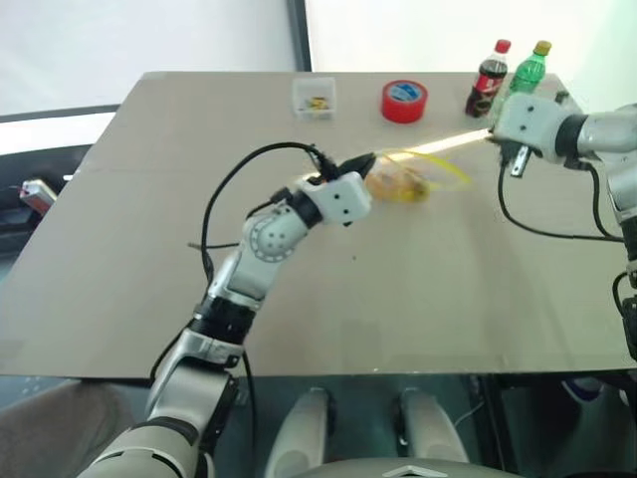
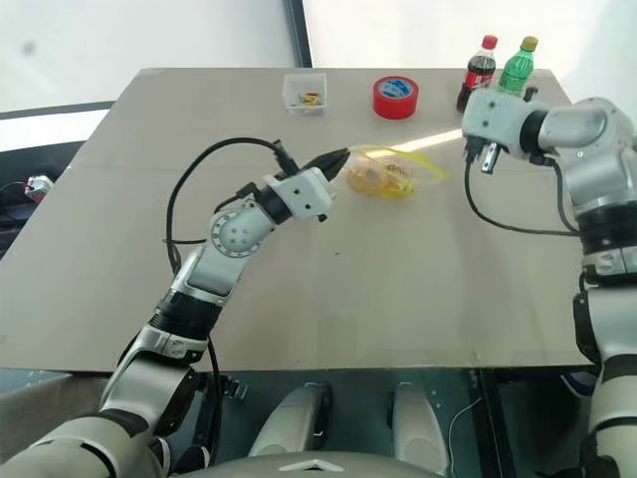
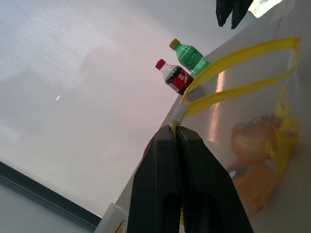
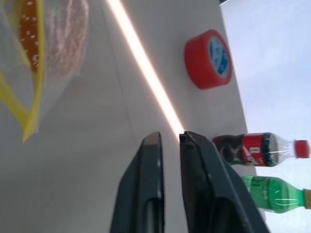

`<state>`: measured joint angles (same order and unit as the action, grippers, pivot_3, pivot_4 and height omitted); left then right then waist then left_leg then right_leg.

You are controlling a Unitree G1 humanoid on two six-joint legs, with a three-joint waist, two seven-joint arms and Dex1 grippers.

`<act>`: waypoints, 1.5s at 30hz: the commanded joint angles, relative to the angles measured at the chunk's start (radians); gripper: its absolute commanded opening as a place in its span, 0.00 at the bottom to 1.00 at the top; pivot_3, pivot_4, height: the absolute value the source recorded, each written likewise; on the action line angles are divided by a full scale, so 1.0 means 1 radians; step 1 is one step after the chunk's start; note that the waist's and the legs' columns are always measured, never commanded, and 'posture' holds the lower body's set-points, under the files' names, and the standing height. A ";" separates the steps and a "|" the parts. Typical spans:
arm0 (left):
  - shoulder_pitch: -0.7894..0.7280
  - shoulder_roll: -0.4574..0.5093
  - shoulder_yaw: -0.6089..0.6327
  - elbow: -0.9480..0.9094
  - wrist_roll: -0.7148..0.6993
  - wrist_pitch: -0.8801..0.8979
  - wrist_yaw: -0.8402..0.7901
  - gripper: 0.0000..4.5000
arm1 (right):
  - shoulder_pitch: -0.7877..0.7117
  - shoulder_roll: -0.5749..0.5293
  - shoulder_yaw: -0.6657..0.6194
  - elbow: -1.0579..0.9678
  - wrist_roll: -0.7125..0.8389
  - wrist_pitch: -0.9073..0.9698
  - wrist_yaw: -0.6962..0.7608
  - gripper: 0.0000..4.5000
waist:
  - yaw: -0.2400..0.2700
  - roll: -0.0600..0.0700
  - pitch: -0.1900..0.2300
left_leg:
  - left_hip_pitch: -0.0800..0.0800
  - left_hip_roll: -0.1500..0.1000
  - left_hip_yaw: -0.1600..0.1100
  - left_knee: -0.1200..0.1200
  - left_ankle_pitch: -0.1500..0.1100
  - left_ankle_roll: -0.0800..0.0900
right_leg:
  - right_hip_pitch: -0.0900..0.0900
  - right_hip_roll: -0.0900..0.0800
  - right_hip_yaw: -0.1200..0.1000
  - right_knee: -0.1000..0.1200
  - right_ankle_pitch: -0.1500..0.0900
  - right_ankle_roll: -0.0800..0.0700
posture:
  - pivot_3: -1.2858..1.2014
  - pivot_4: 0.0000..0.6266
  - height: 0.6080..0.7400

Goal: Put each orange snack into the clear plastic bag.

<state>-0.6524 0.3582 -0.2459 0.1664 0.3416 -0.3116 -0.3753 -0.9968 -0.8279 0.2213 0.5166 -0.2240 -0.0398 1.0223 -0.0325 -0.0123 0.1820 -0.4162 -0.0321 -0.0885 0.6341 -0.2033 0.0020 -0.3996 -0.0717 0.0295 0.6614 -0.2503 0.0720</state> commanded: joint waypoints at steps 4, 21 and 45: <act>0.013 0.004 0.006 -0.031 -0.005 0.000 0.000 0.00 | 0.013 0.004 -0.096 -0.237 0.133 0.162 0.056 0.71 | -0.007 0.000 0.000 | 0.000 0.000 0.001 0.000 0.000 0.000 | -0.001 0.000 0.001 0.001 0.000 0.000 | 0.52 0.24 1.00; 0.013 0.020 0.011 -0.047 0.009 0.012 -0.003 0.00 | 0.061 0.207 0.012 -0.420 0.149 0.071 0.023 0.60 | 0.005 0.000 0.000 | 0.000 0.000 0.000 0.001 0.000 0.000 | -0.001 0.000 0.000 0.002 0.000 0.000 | 0.52 0.24 1.00; 0.028 0.026 0.008 -0.077 0.012 0.037 -0.011 0.00 | 0.033 0.288 0.055 -0.336 0.086 -0.017 -0.023 0.05 | -0.002 0.000 0.000 | 0.000 0.000 -0.001 0.001 0.000 0.000 | -0.001 0.001 0.000 0.002 0.000 0.000 | 0.52 0.24 1.00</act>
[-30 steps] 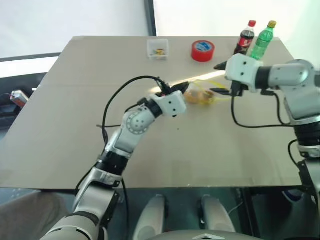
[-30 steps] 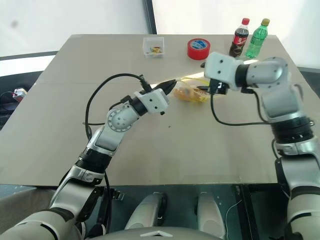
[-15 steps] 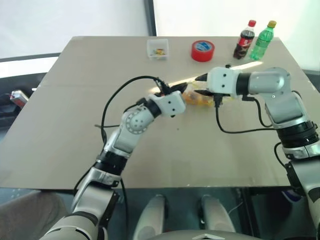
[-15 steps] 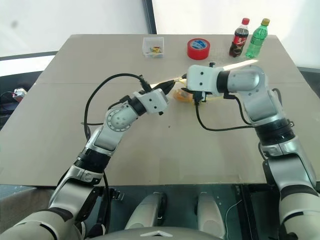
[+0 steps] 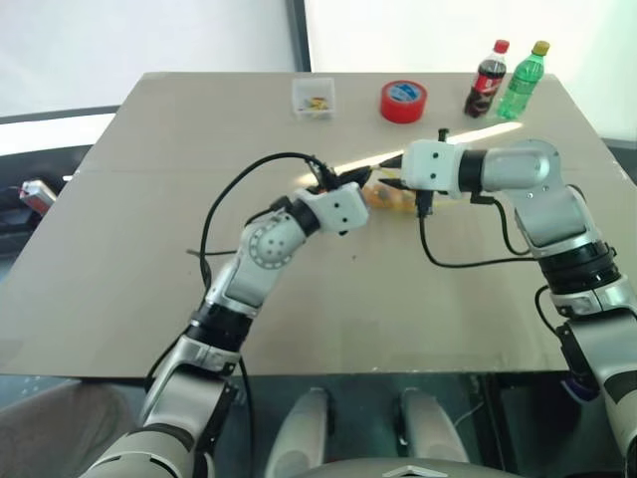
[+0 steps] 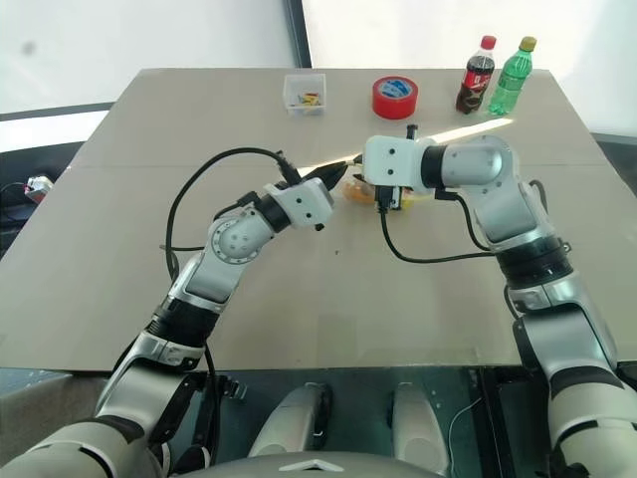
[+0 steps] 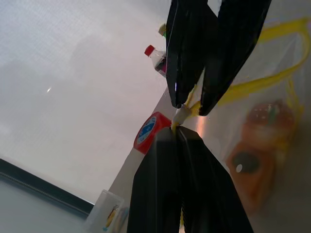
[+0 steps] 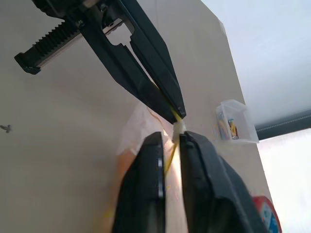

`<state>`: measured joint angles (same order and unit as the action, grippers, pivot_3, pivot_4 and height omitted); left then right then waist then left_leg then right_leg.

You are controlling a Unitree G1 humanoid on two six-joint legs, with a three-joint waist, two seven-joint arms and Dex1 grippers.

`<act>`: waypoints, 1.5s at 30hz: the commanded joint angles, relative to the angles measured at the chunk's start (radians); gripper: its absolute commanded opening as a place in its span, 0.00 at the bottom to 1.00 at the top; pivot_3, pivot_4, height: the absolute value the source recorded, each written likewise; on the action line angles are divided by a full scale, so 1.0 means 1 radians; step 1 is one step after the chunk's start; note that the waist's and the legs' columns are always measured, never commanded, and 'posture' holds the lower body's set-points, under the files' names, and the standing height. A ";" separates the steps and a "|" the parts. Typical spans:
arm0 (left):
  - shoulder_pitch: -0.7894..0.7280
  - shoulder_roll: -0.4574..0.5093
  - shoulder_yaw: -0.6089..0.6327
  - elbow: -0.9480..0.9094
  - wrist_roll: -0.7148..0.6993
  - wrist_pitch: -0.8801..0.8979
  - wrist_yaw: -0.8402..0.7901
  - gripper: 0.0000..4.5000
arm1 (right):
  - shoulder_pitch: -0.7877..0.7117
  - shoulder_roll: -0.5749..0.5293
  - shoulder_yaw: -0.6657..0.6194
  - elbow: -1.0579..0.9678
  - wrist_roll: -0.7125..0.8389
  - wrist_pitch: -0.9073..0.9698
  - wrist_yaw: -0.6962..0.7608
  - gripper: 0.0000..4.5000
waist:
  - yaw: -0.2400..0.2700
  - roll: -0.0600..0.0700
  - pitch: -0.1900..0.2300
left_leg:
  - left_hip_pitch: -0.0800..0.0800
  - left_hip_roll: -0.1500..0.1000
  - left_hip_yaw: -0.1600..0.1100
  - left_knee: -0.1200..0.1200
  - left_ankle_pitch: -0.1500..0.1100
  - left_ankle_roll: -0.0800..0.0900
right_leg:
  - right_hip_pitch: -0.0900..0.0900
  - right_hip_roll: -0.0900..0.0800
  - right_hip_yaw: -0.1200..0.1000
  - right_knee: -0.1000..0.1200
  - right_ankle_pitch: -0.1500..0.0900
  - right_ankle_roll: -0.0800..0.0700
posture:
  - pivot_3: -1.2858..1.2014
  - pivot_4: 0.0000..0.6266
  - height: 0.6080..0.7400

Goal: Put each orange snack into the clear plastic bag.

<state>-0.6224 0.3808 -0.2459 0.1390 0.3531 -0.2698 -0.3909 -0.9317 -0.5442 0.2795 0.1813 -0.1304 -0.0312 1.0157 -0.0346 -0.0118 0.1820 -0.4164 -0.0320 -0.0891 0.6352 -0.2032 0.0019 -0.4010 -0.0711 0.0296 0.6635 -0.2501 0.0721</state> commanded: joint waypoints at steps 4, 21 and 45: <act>-0.006 0.002 0.006 -0.045 0.001 -0.006 0.005 0.00 | -0.038 0.013 -0.007 0.012 -0.015 -0.035 -0.026 0.05 | 0.000 0.000 0.000 | 0.000 0.000 0.000 0.000 0.000 0.000 | 0.000 0.000 0.000 0.000 0.000 0.000 | 0.52 0.24 1.00; -0.007 -0.003 0.001 -0.038 0.002 -0.011 0.004 0.00 | -0.045 0.014 -0.006 0.033 -0.042 -0.049 -0.045 0.05 | 0.000 0.000 0.000 | 0.000 0.000 0.000 0.000 0.000 0.000 | 0.000 0.000 0.000 0.000 0.000 0.000 | 0.52 0.24 1.00; -0.011 -0.010 -0.003 -0.040 0.003 -0.010 0.001 0.00 | -0.062 0.024 0.008 0.053 -0.059 -0.069 -0.041 0.02 | -0.001 0.000 0.000 | 0.000 0.000 0.000 0.000 0.000 0.000 | 0.000 0.000 0.000 0.000 0.000 0.000 | 0.52 0.24 1.00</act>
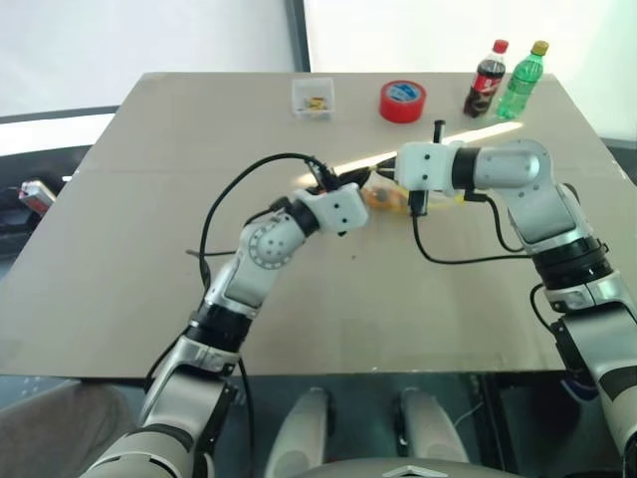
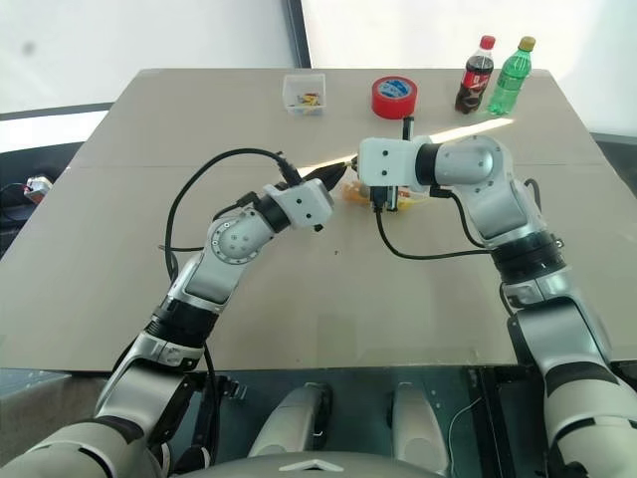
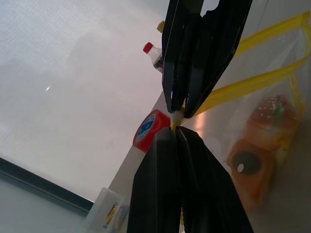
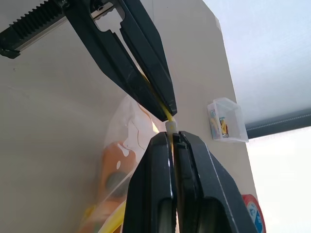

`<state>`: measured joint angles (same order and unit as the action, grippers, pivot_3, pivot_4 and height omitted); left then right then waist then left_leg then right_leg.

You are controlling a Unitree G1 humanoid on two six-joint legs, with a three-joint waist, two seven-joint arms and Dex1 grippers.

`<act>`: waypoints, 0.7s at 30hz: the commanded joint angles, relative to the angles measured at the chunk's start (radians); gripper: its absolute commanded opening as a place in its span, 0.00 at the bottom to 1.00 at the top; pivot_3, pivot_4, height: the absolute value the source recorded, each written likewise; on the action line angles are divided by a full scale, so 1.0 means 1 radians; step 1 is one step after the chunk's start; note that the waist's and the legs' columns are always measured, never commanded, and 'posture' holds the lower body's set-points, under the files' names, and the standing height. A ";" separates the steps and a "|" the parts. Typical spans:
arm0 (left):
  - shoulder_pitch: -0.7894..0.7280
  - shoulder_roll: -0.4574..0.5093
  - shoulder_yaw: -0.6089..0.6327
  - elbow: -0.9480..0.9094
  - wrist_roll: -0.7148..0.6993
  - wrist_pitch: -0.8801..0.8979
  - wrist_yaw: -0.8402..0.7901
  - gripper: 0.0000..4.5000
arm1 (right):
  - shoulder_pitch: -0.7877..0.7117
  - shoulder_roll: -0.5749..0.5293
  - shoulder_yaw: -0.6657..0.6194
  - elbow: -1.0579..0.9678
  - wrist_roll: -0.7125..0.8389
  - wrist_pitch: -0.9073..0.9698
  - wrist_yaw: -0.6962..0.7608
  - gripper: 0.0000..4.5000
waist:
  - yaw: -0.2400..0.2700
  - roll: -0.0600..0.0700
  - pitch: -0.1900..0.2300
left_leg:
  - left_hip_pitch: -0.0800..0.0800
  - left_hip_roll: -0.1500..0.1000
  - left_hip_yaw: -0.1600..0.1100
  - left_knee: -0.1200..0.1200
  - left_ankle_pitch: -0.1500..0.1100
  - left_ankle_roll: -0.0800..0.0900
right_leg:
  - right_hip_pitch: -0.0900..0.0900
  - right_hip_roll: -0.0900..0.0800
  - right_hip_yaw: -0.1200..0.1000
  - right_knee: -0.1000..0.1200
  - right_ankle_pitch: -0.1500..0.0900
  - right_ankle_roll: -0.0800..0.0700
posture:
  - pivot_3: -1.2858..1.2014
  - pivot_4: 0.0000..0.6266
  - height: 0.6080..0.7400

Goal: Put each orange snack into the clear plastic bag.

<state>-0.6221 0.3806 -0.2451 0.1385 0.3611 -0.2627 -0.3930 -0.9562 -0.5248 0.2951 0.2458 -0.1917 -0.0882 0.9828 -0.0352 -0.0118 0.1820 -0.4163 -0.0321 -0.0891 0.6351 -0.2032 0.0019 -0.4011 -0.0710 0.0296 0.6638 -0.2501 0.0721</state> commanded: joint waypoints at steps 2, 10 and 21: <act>-0.012 -0.010 -0.004 -0.038 -0.005 -0.018 0.003 0.00 | -0.038 0.006 -0.006 -0.010 0.001 -0.014 -0.010 0.02 | 0.000 0.000 0.000 | 0.000 0.000 0.000 0.000 0.000 0.000 | 0.000 0.000 0.000 0.000 0.000 0.000 | 0.52 0.24 1.00; -0.013 -0.007 -0.004 -0.036 -0.005 -0.020 0.001 0.00 | -0.030 0.016 -0.004 -0.026 0.008 -0.013 -0.008 0.02 | 0.000 0.000 0.000 | 0.000 0.000 0.000 0.000 0.000 0.000 | 0.000 0.000 0.000 0.000 0.000 0.000 | 0.52 0.24 1.00; -0.012 -0.004 -0.004 -0.036 -0.006 -0.020 0.000 0.00 | -0.036 -0.003 -0.009 -0.008 -0.024 -0.008 -0.019 0.02 | 0.000 0.000 0.000 | 0.000 0.000 0.000 0.000 0.000 0.000 | 0.000 0.000 0.000 0.000 0.000 0.000 | 0.52 0.24 1.00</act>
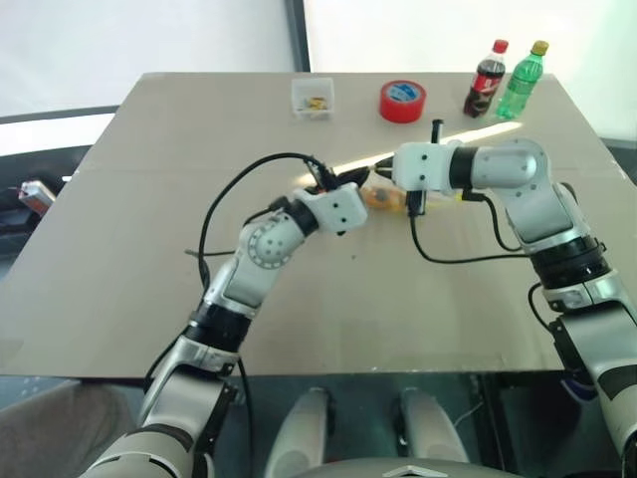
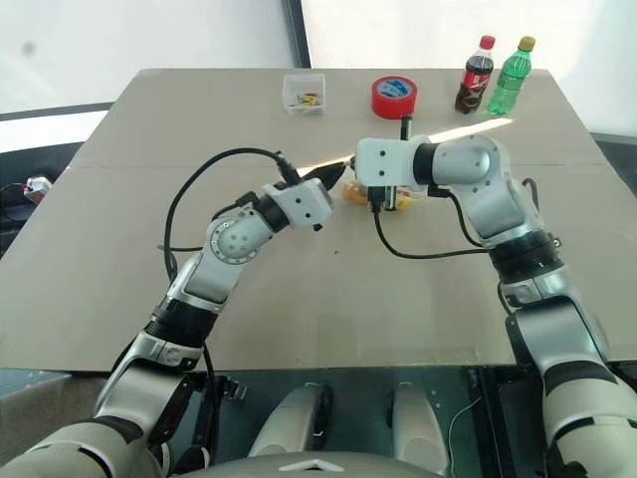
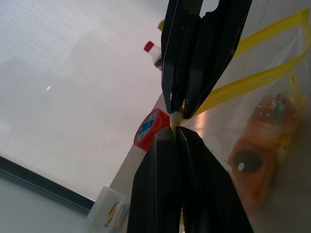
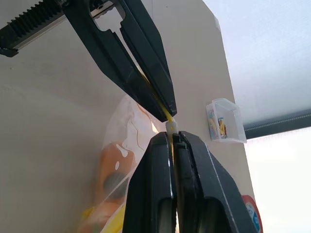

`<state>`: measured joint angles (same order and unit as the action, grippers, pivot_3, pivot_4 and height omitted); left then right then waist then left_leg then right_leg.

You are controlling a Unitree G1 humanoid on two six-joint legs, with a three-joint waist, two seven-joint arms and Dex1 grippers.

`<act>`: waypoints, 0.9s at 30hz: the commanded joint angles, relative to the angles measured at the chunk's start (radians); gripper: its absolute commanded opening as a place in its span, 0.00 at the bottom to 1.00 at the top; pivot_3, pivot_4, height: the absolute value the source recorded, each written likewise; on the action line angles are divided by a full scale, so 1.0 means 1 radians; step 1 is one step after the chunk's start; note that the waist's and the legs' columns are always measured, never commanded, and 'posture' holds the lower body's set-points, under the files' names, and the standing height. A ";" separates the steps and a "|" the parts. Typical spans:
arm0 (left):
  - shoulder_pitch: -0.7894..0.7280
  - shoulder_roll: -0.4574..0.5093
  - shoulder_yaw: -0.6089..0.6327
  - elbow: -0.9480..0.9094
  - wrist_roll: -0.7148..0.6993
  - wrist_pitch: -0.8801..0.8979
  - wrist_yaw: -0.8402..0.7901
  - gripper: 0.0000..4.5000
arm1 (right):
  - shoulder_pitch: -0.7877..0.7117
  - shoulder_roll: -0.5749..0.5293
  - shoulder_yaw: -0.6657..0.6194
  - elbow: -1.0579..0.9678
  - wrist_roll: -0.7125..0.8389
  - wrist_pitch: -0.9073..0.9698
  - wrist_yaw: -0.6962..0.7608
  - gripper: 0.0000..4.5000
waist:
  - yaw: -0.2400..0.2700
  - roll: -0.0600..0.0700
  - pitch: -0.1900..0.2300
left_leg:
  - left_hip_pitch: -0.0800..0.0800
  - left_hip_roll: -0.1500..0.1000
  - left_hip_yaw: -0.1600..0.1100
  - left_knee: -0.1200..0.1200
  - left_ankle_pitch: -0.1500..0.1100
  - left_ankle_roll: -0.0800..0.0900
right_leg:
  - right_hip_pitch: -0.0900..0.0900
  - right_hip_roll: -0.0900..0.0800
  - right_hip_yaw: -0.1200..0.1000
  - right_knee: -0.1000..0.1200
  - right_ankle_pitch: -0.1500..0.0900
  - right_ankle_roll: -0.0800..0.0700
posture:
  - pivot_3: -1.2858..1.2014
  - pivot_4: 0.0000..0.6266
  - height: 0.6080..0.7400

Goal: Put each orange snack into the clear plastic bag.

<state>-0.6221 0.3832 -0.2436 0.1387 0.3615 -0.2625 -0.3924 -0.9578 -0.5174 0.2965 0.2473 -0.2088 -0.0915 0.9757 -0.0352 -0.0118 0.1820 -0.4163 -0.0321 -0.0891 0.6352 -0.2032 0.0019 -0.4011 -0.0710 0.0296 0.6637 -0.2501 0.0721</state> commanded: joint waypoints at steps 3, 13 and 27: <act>-0.014 -0.008 -0.006 -0.035 -0.005 -0.019 0.000 0.00 | -0.035 -0.020 -0.013 -0.007 -0.013 -0.002 -0.009 0.02 | 0.000 0.000 0.000 | 0.000 0.000 0.000 0.000 0.000 0.000 | 0.000 0.000 0.000 0.000 0.000 0.000 | 0.52 0.24 1.00; -0.015 -0.014 -0.005 -0.029 -0.004 -0.024 0.000 0.00 | -0.028 -0.068 0.000 0.007 -0.054 0.007 -0.006 0.02 | 0.000 0.000 0.000 | 0.000 0.000 0.000 0.000 0.000 0.000 | 0.000 0.000 0.000 0.000 0.000 0.000 | 0.52 0.24 1.00; -0.017 -0.012 -0.008 -0.023 -0.004 -0.025 0.005 0.00 | -0.002 -0.165 0.000 0.029 -0.096 0.060 0.022 0.02 | 0.000 0.000 0.000 | 0.000 0.000 0.000 0.000 0.000 0.000 | 0.000 0.000 0.000 0.000 0.000 0.000 | 0.52 0.24 1.00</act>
<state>-0.6231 0.3654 -0.2698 0.1389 0.3642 -0.2700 -0.3983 -0.9610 -0.6513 0.3183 0.2768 -0.2886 -0.0636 0.9946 -0.0350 -0.0118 0.1821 -0.4163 -0.0320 -0.0889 0.6351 -0.2032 0.0020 -0.4011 -0.0711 0.0297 0.6636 -0.2501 0.0721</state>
